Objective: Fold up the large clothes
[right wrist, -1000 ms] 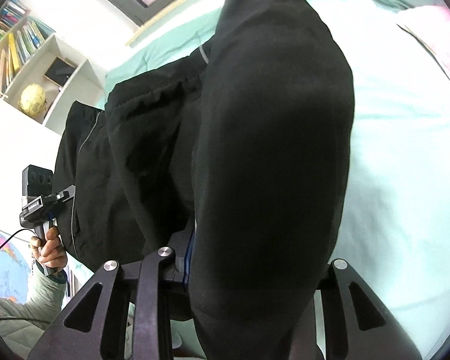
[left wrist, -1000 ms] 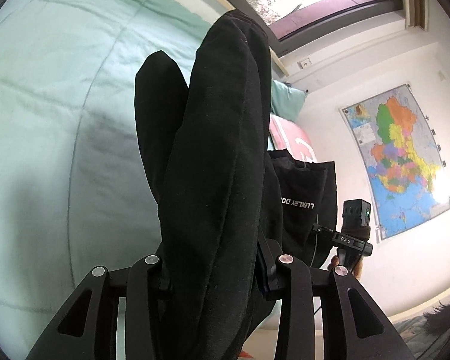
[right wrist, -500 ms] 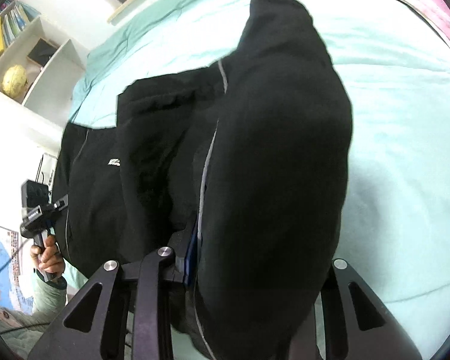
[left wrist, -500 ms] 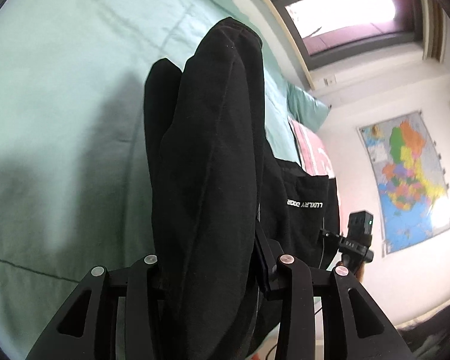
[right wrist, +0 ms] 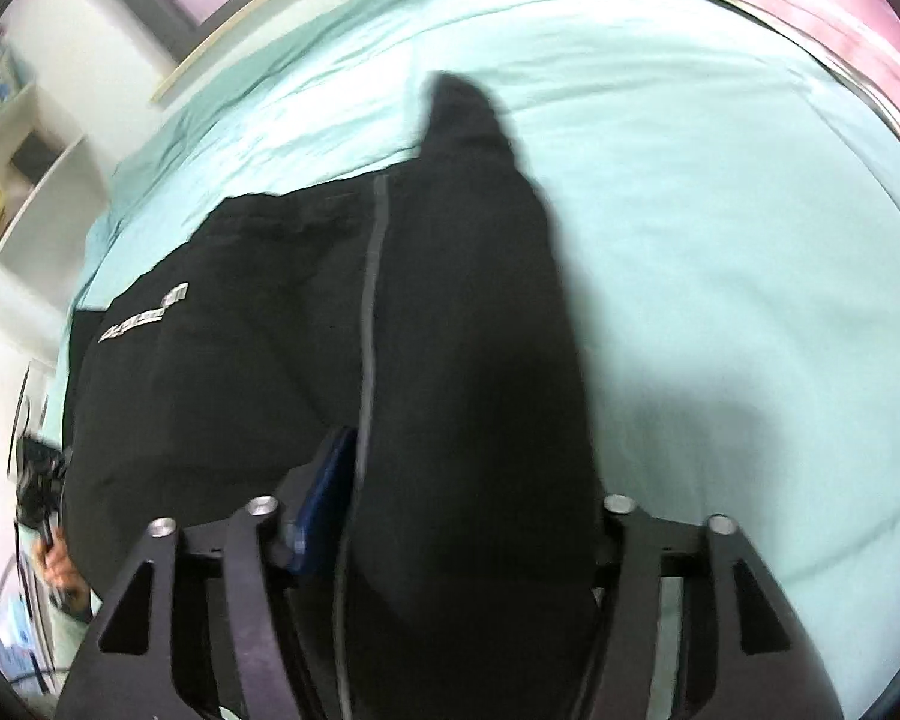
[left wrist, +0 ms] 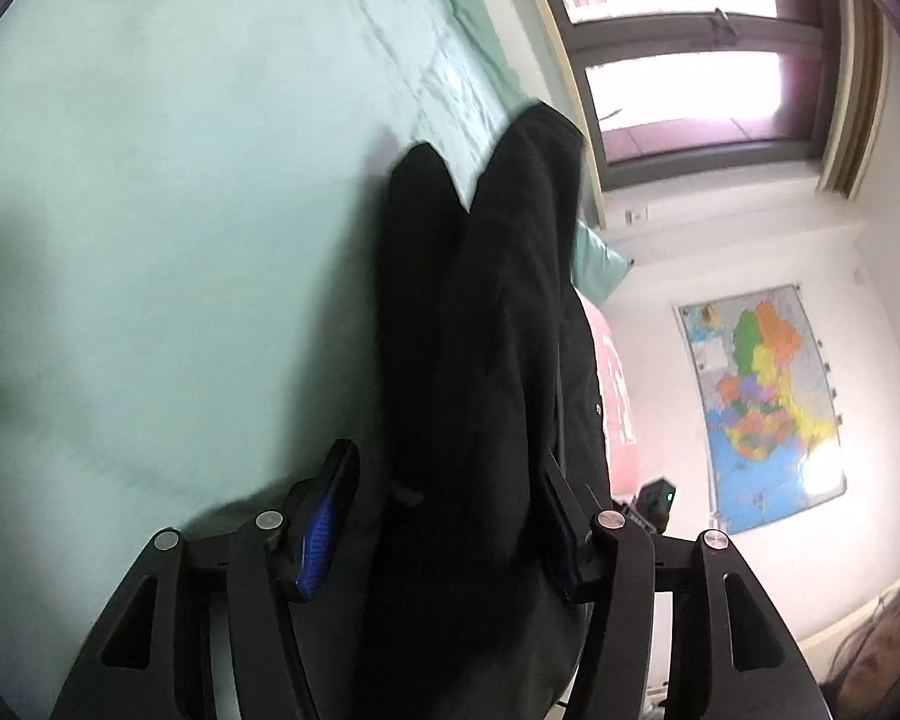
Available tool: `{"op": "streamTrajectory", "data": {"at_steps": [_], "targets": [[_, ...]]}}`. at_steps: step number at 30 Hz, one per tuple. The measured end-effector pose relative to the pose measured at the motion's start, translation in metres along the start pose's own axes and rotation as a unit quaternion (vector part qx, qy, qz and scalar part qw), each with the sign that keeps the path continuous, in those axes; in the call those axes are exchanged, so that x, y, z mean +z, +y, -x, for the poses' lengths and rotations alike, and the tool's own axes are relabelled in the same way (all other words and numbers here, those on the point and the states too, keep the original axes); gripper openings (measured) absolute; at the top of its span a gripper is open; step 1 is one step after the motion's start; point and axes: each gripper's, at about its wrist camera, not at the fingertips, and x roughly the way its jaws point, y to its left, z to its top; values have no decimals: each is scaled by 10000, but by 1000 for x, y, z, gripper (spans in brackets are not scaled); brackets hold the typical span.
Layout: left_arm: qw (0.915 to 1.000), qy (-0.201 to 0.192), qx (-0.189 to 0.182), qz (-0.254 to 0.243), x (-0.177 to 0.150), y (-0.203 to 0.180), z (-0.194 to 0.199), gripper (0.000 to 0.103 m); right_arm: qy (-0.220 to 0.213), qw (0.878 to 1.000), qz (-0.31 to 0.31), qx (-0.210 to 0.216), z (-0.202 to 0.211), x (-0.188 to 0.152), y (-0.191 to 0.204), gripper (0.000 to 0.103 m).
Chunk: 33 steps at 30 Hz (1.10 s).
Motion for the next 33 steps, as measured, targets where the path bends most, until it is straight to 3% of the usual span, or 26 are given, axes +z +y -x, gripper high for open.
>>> {"op": "streamTrajectory", "data": {"at_steps": [3,4,5,7,8,9,10,12,16,18,21,25,29,31,33], "targets": [[9988,-168,366,-269,-10,-14,25,58,-207,9996,-113,-167,31,-12,-14,69],[9968,-272,561,-509,-15,-25,36,58,-369,9979,-11,-530,46,-16,-12,69],[9941,-385,665,-768,-21,-36,46,58,-555,9950,110,-827,60,11,-32,71],[9861,-648,960,-1188,-30,-64,63,58,-854,9918,250,-914,65,0,9,72],[9777,-806,1229,-1503,-36,-86,66,58,-950,9927,297,-678,61,-5,43,72],[9680,-909,1462,-1826,-42,-107,65,58,-994,9932,354,-488,66,-7,53,72],[9538,-1008,1719,-2248,-52,-131,59,58,-997,9932,435,-405,64,-8,67,72],[9289,-1113,2105,-2836,-66,-165,40,59,-953,9916,703,-527,50,-10,101,72],[8812,-978,3125,-3410,-79,-201,-28,59,-781,9829,1267,-1085,14,-17,142,72],[8683,-776,3529,-3399,-77,-193,-58,59,-533,9849,1261,-1058,-13,-19,150,72],[8815,-275,3722,-2893,-63,-154,-90,59,-314,9833,1233,-1301,-51,-33,145,72],[8950,-441,3641,-2540,-56,-143,-96,59,-383,9817,1206,-1421,-57,-32,150,72],[8785,-586,3873,-2736,-63,-158,-94,60,-393,9844,1124,-1295,-42,-32,149,72],[8800,-597,3862,-2699,-68,-169,-91,60,-591,9880,1107,-903,-19,-31,155,72],[8805,-670,3857,-2672,-68,-183,-84,59,-827,9860,1136,-894,3,-31,163,73]]}}
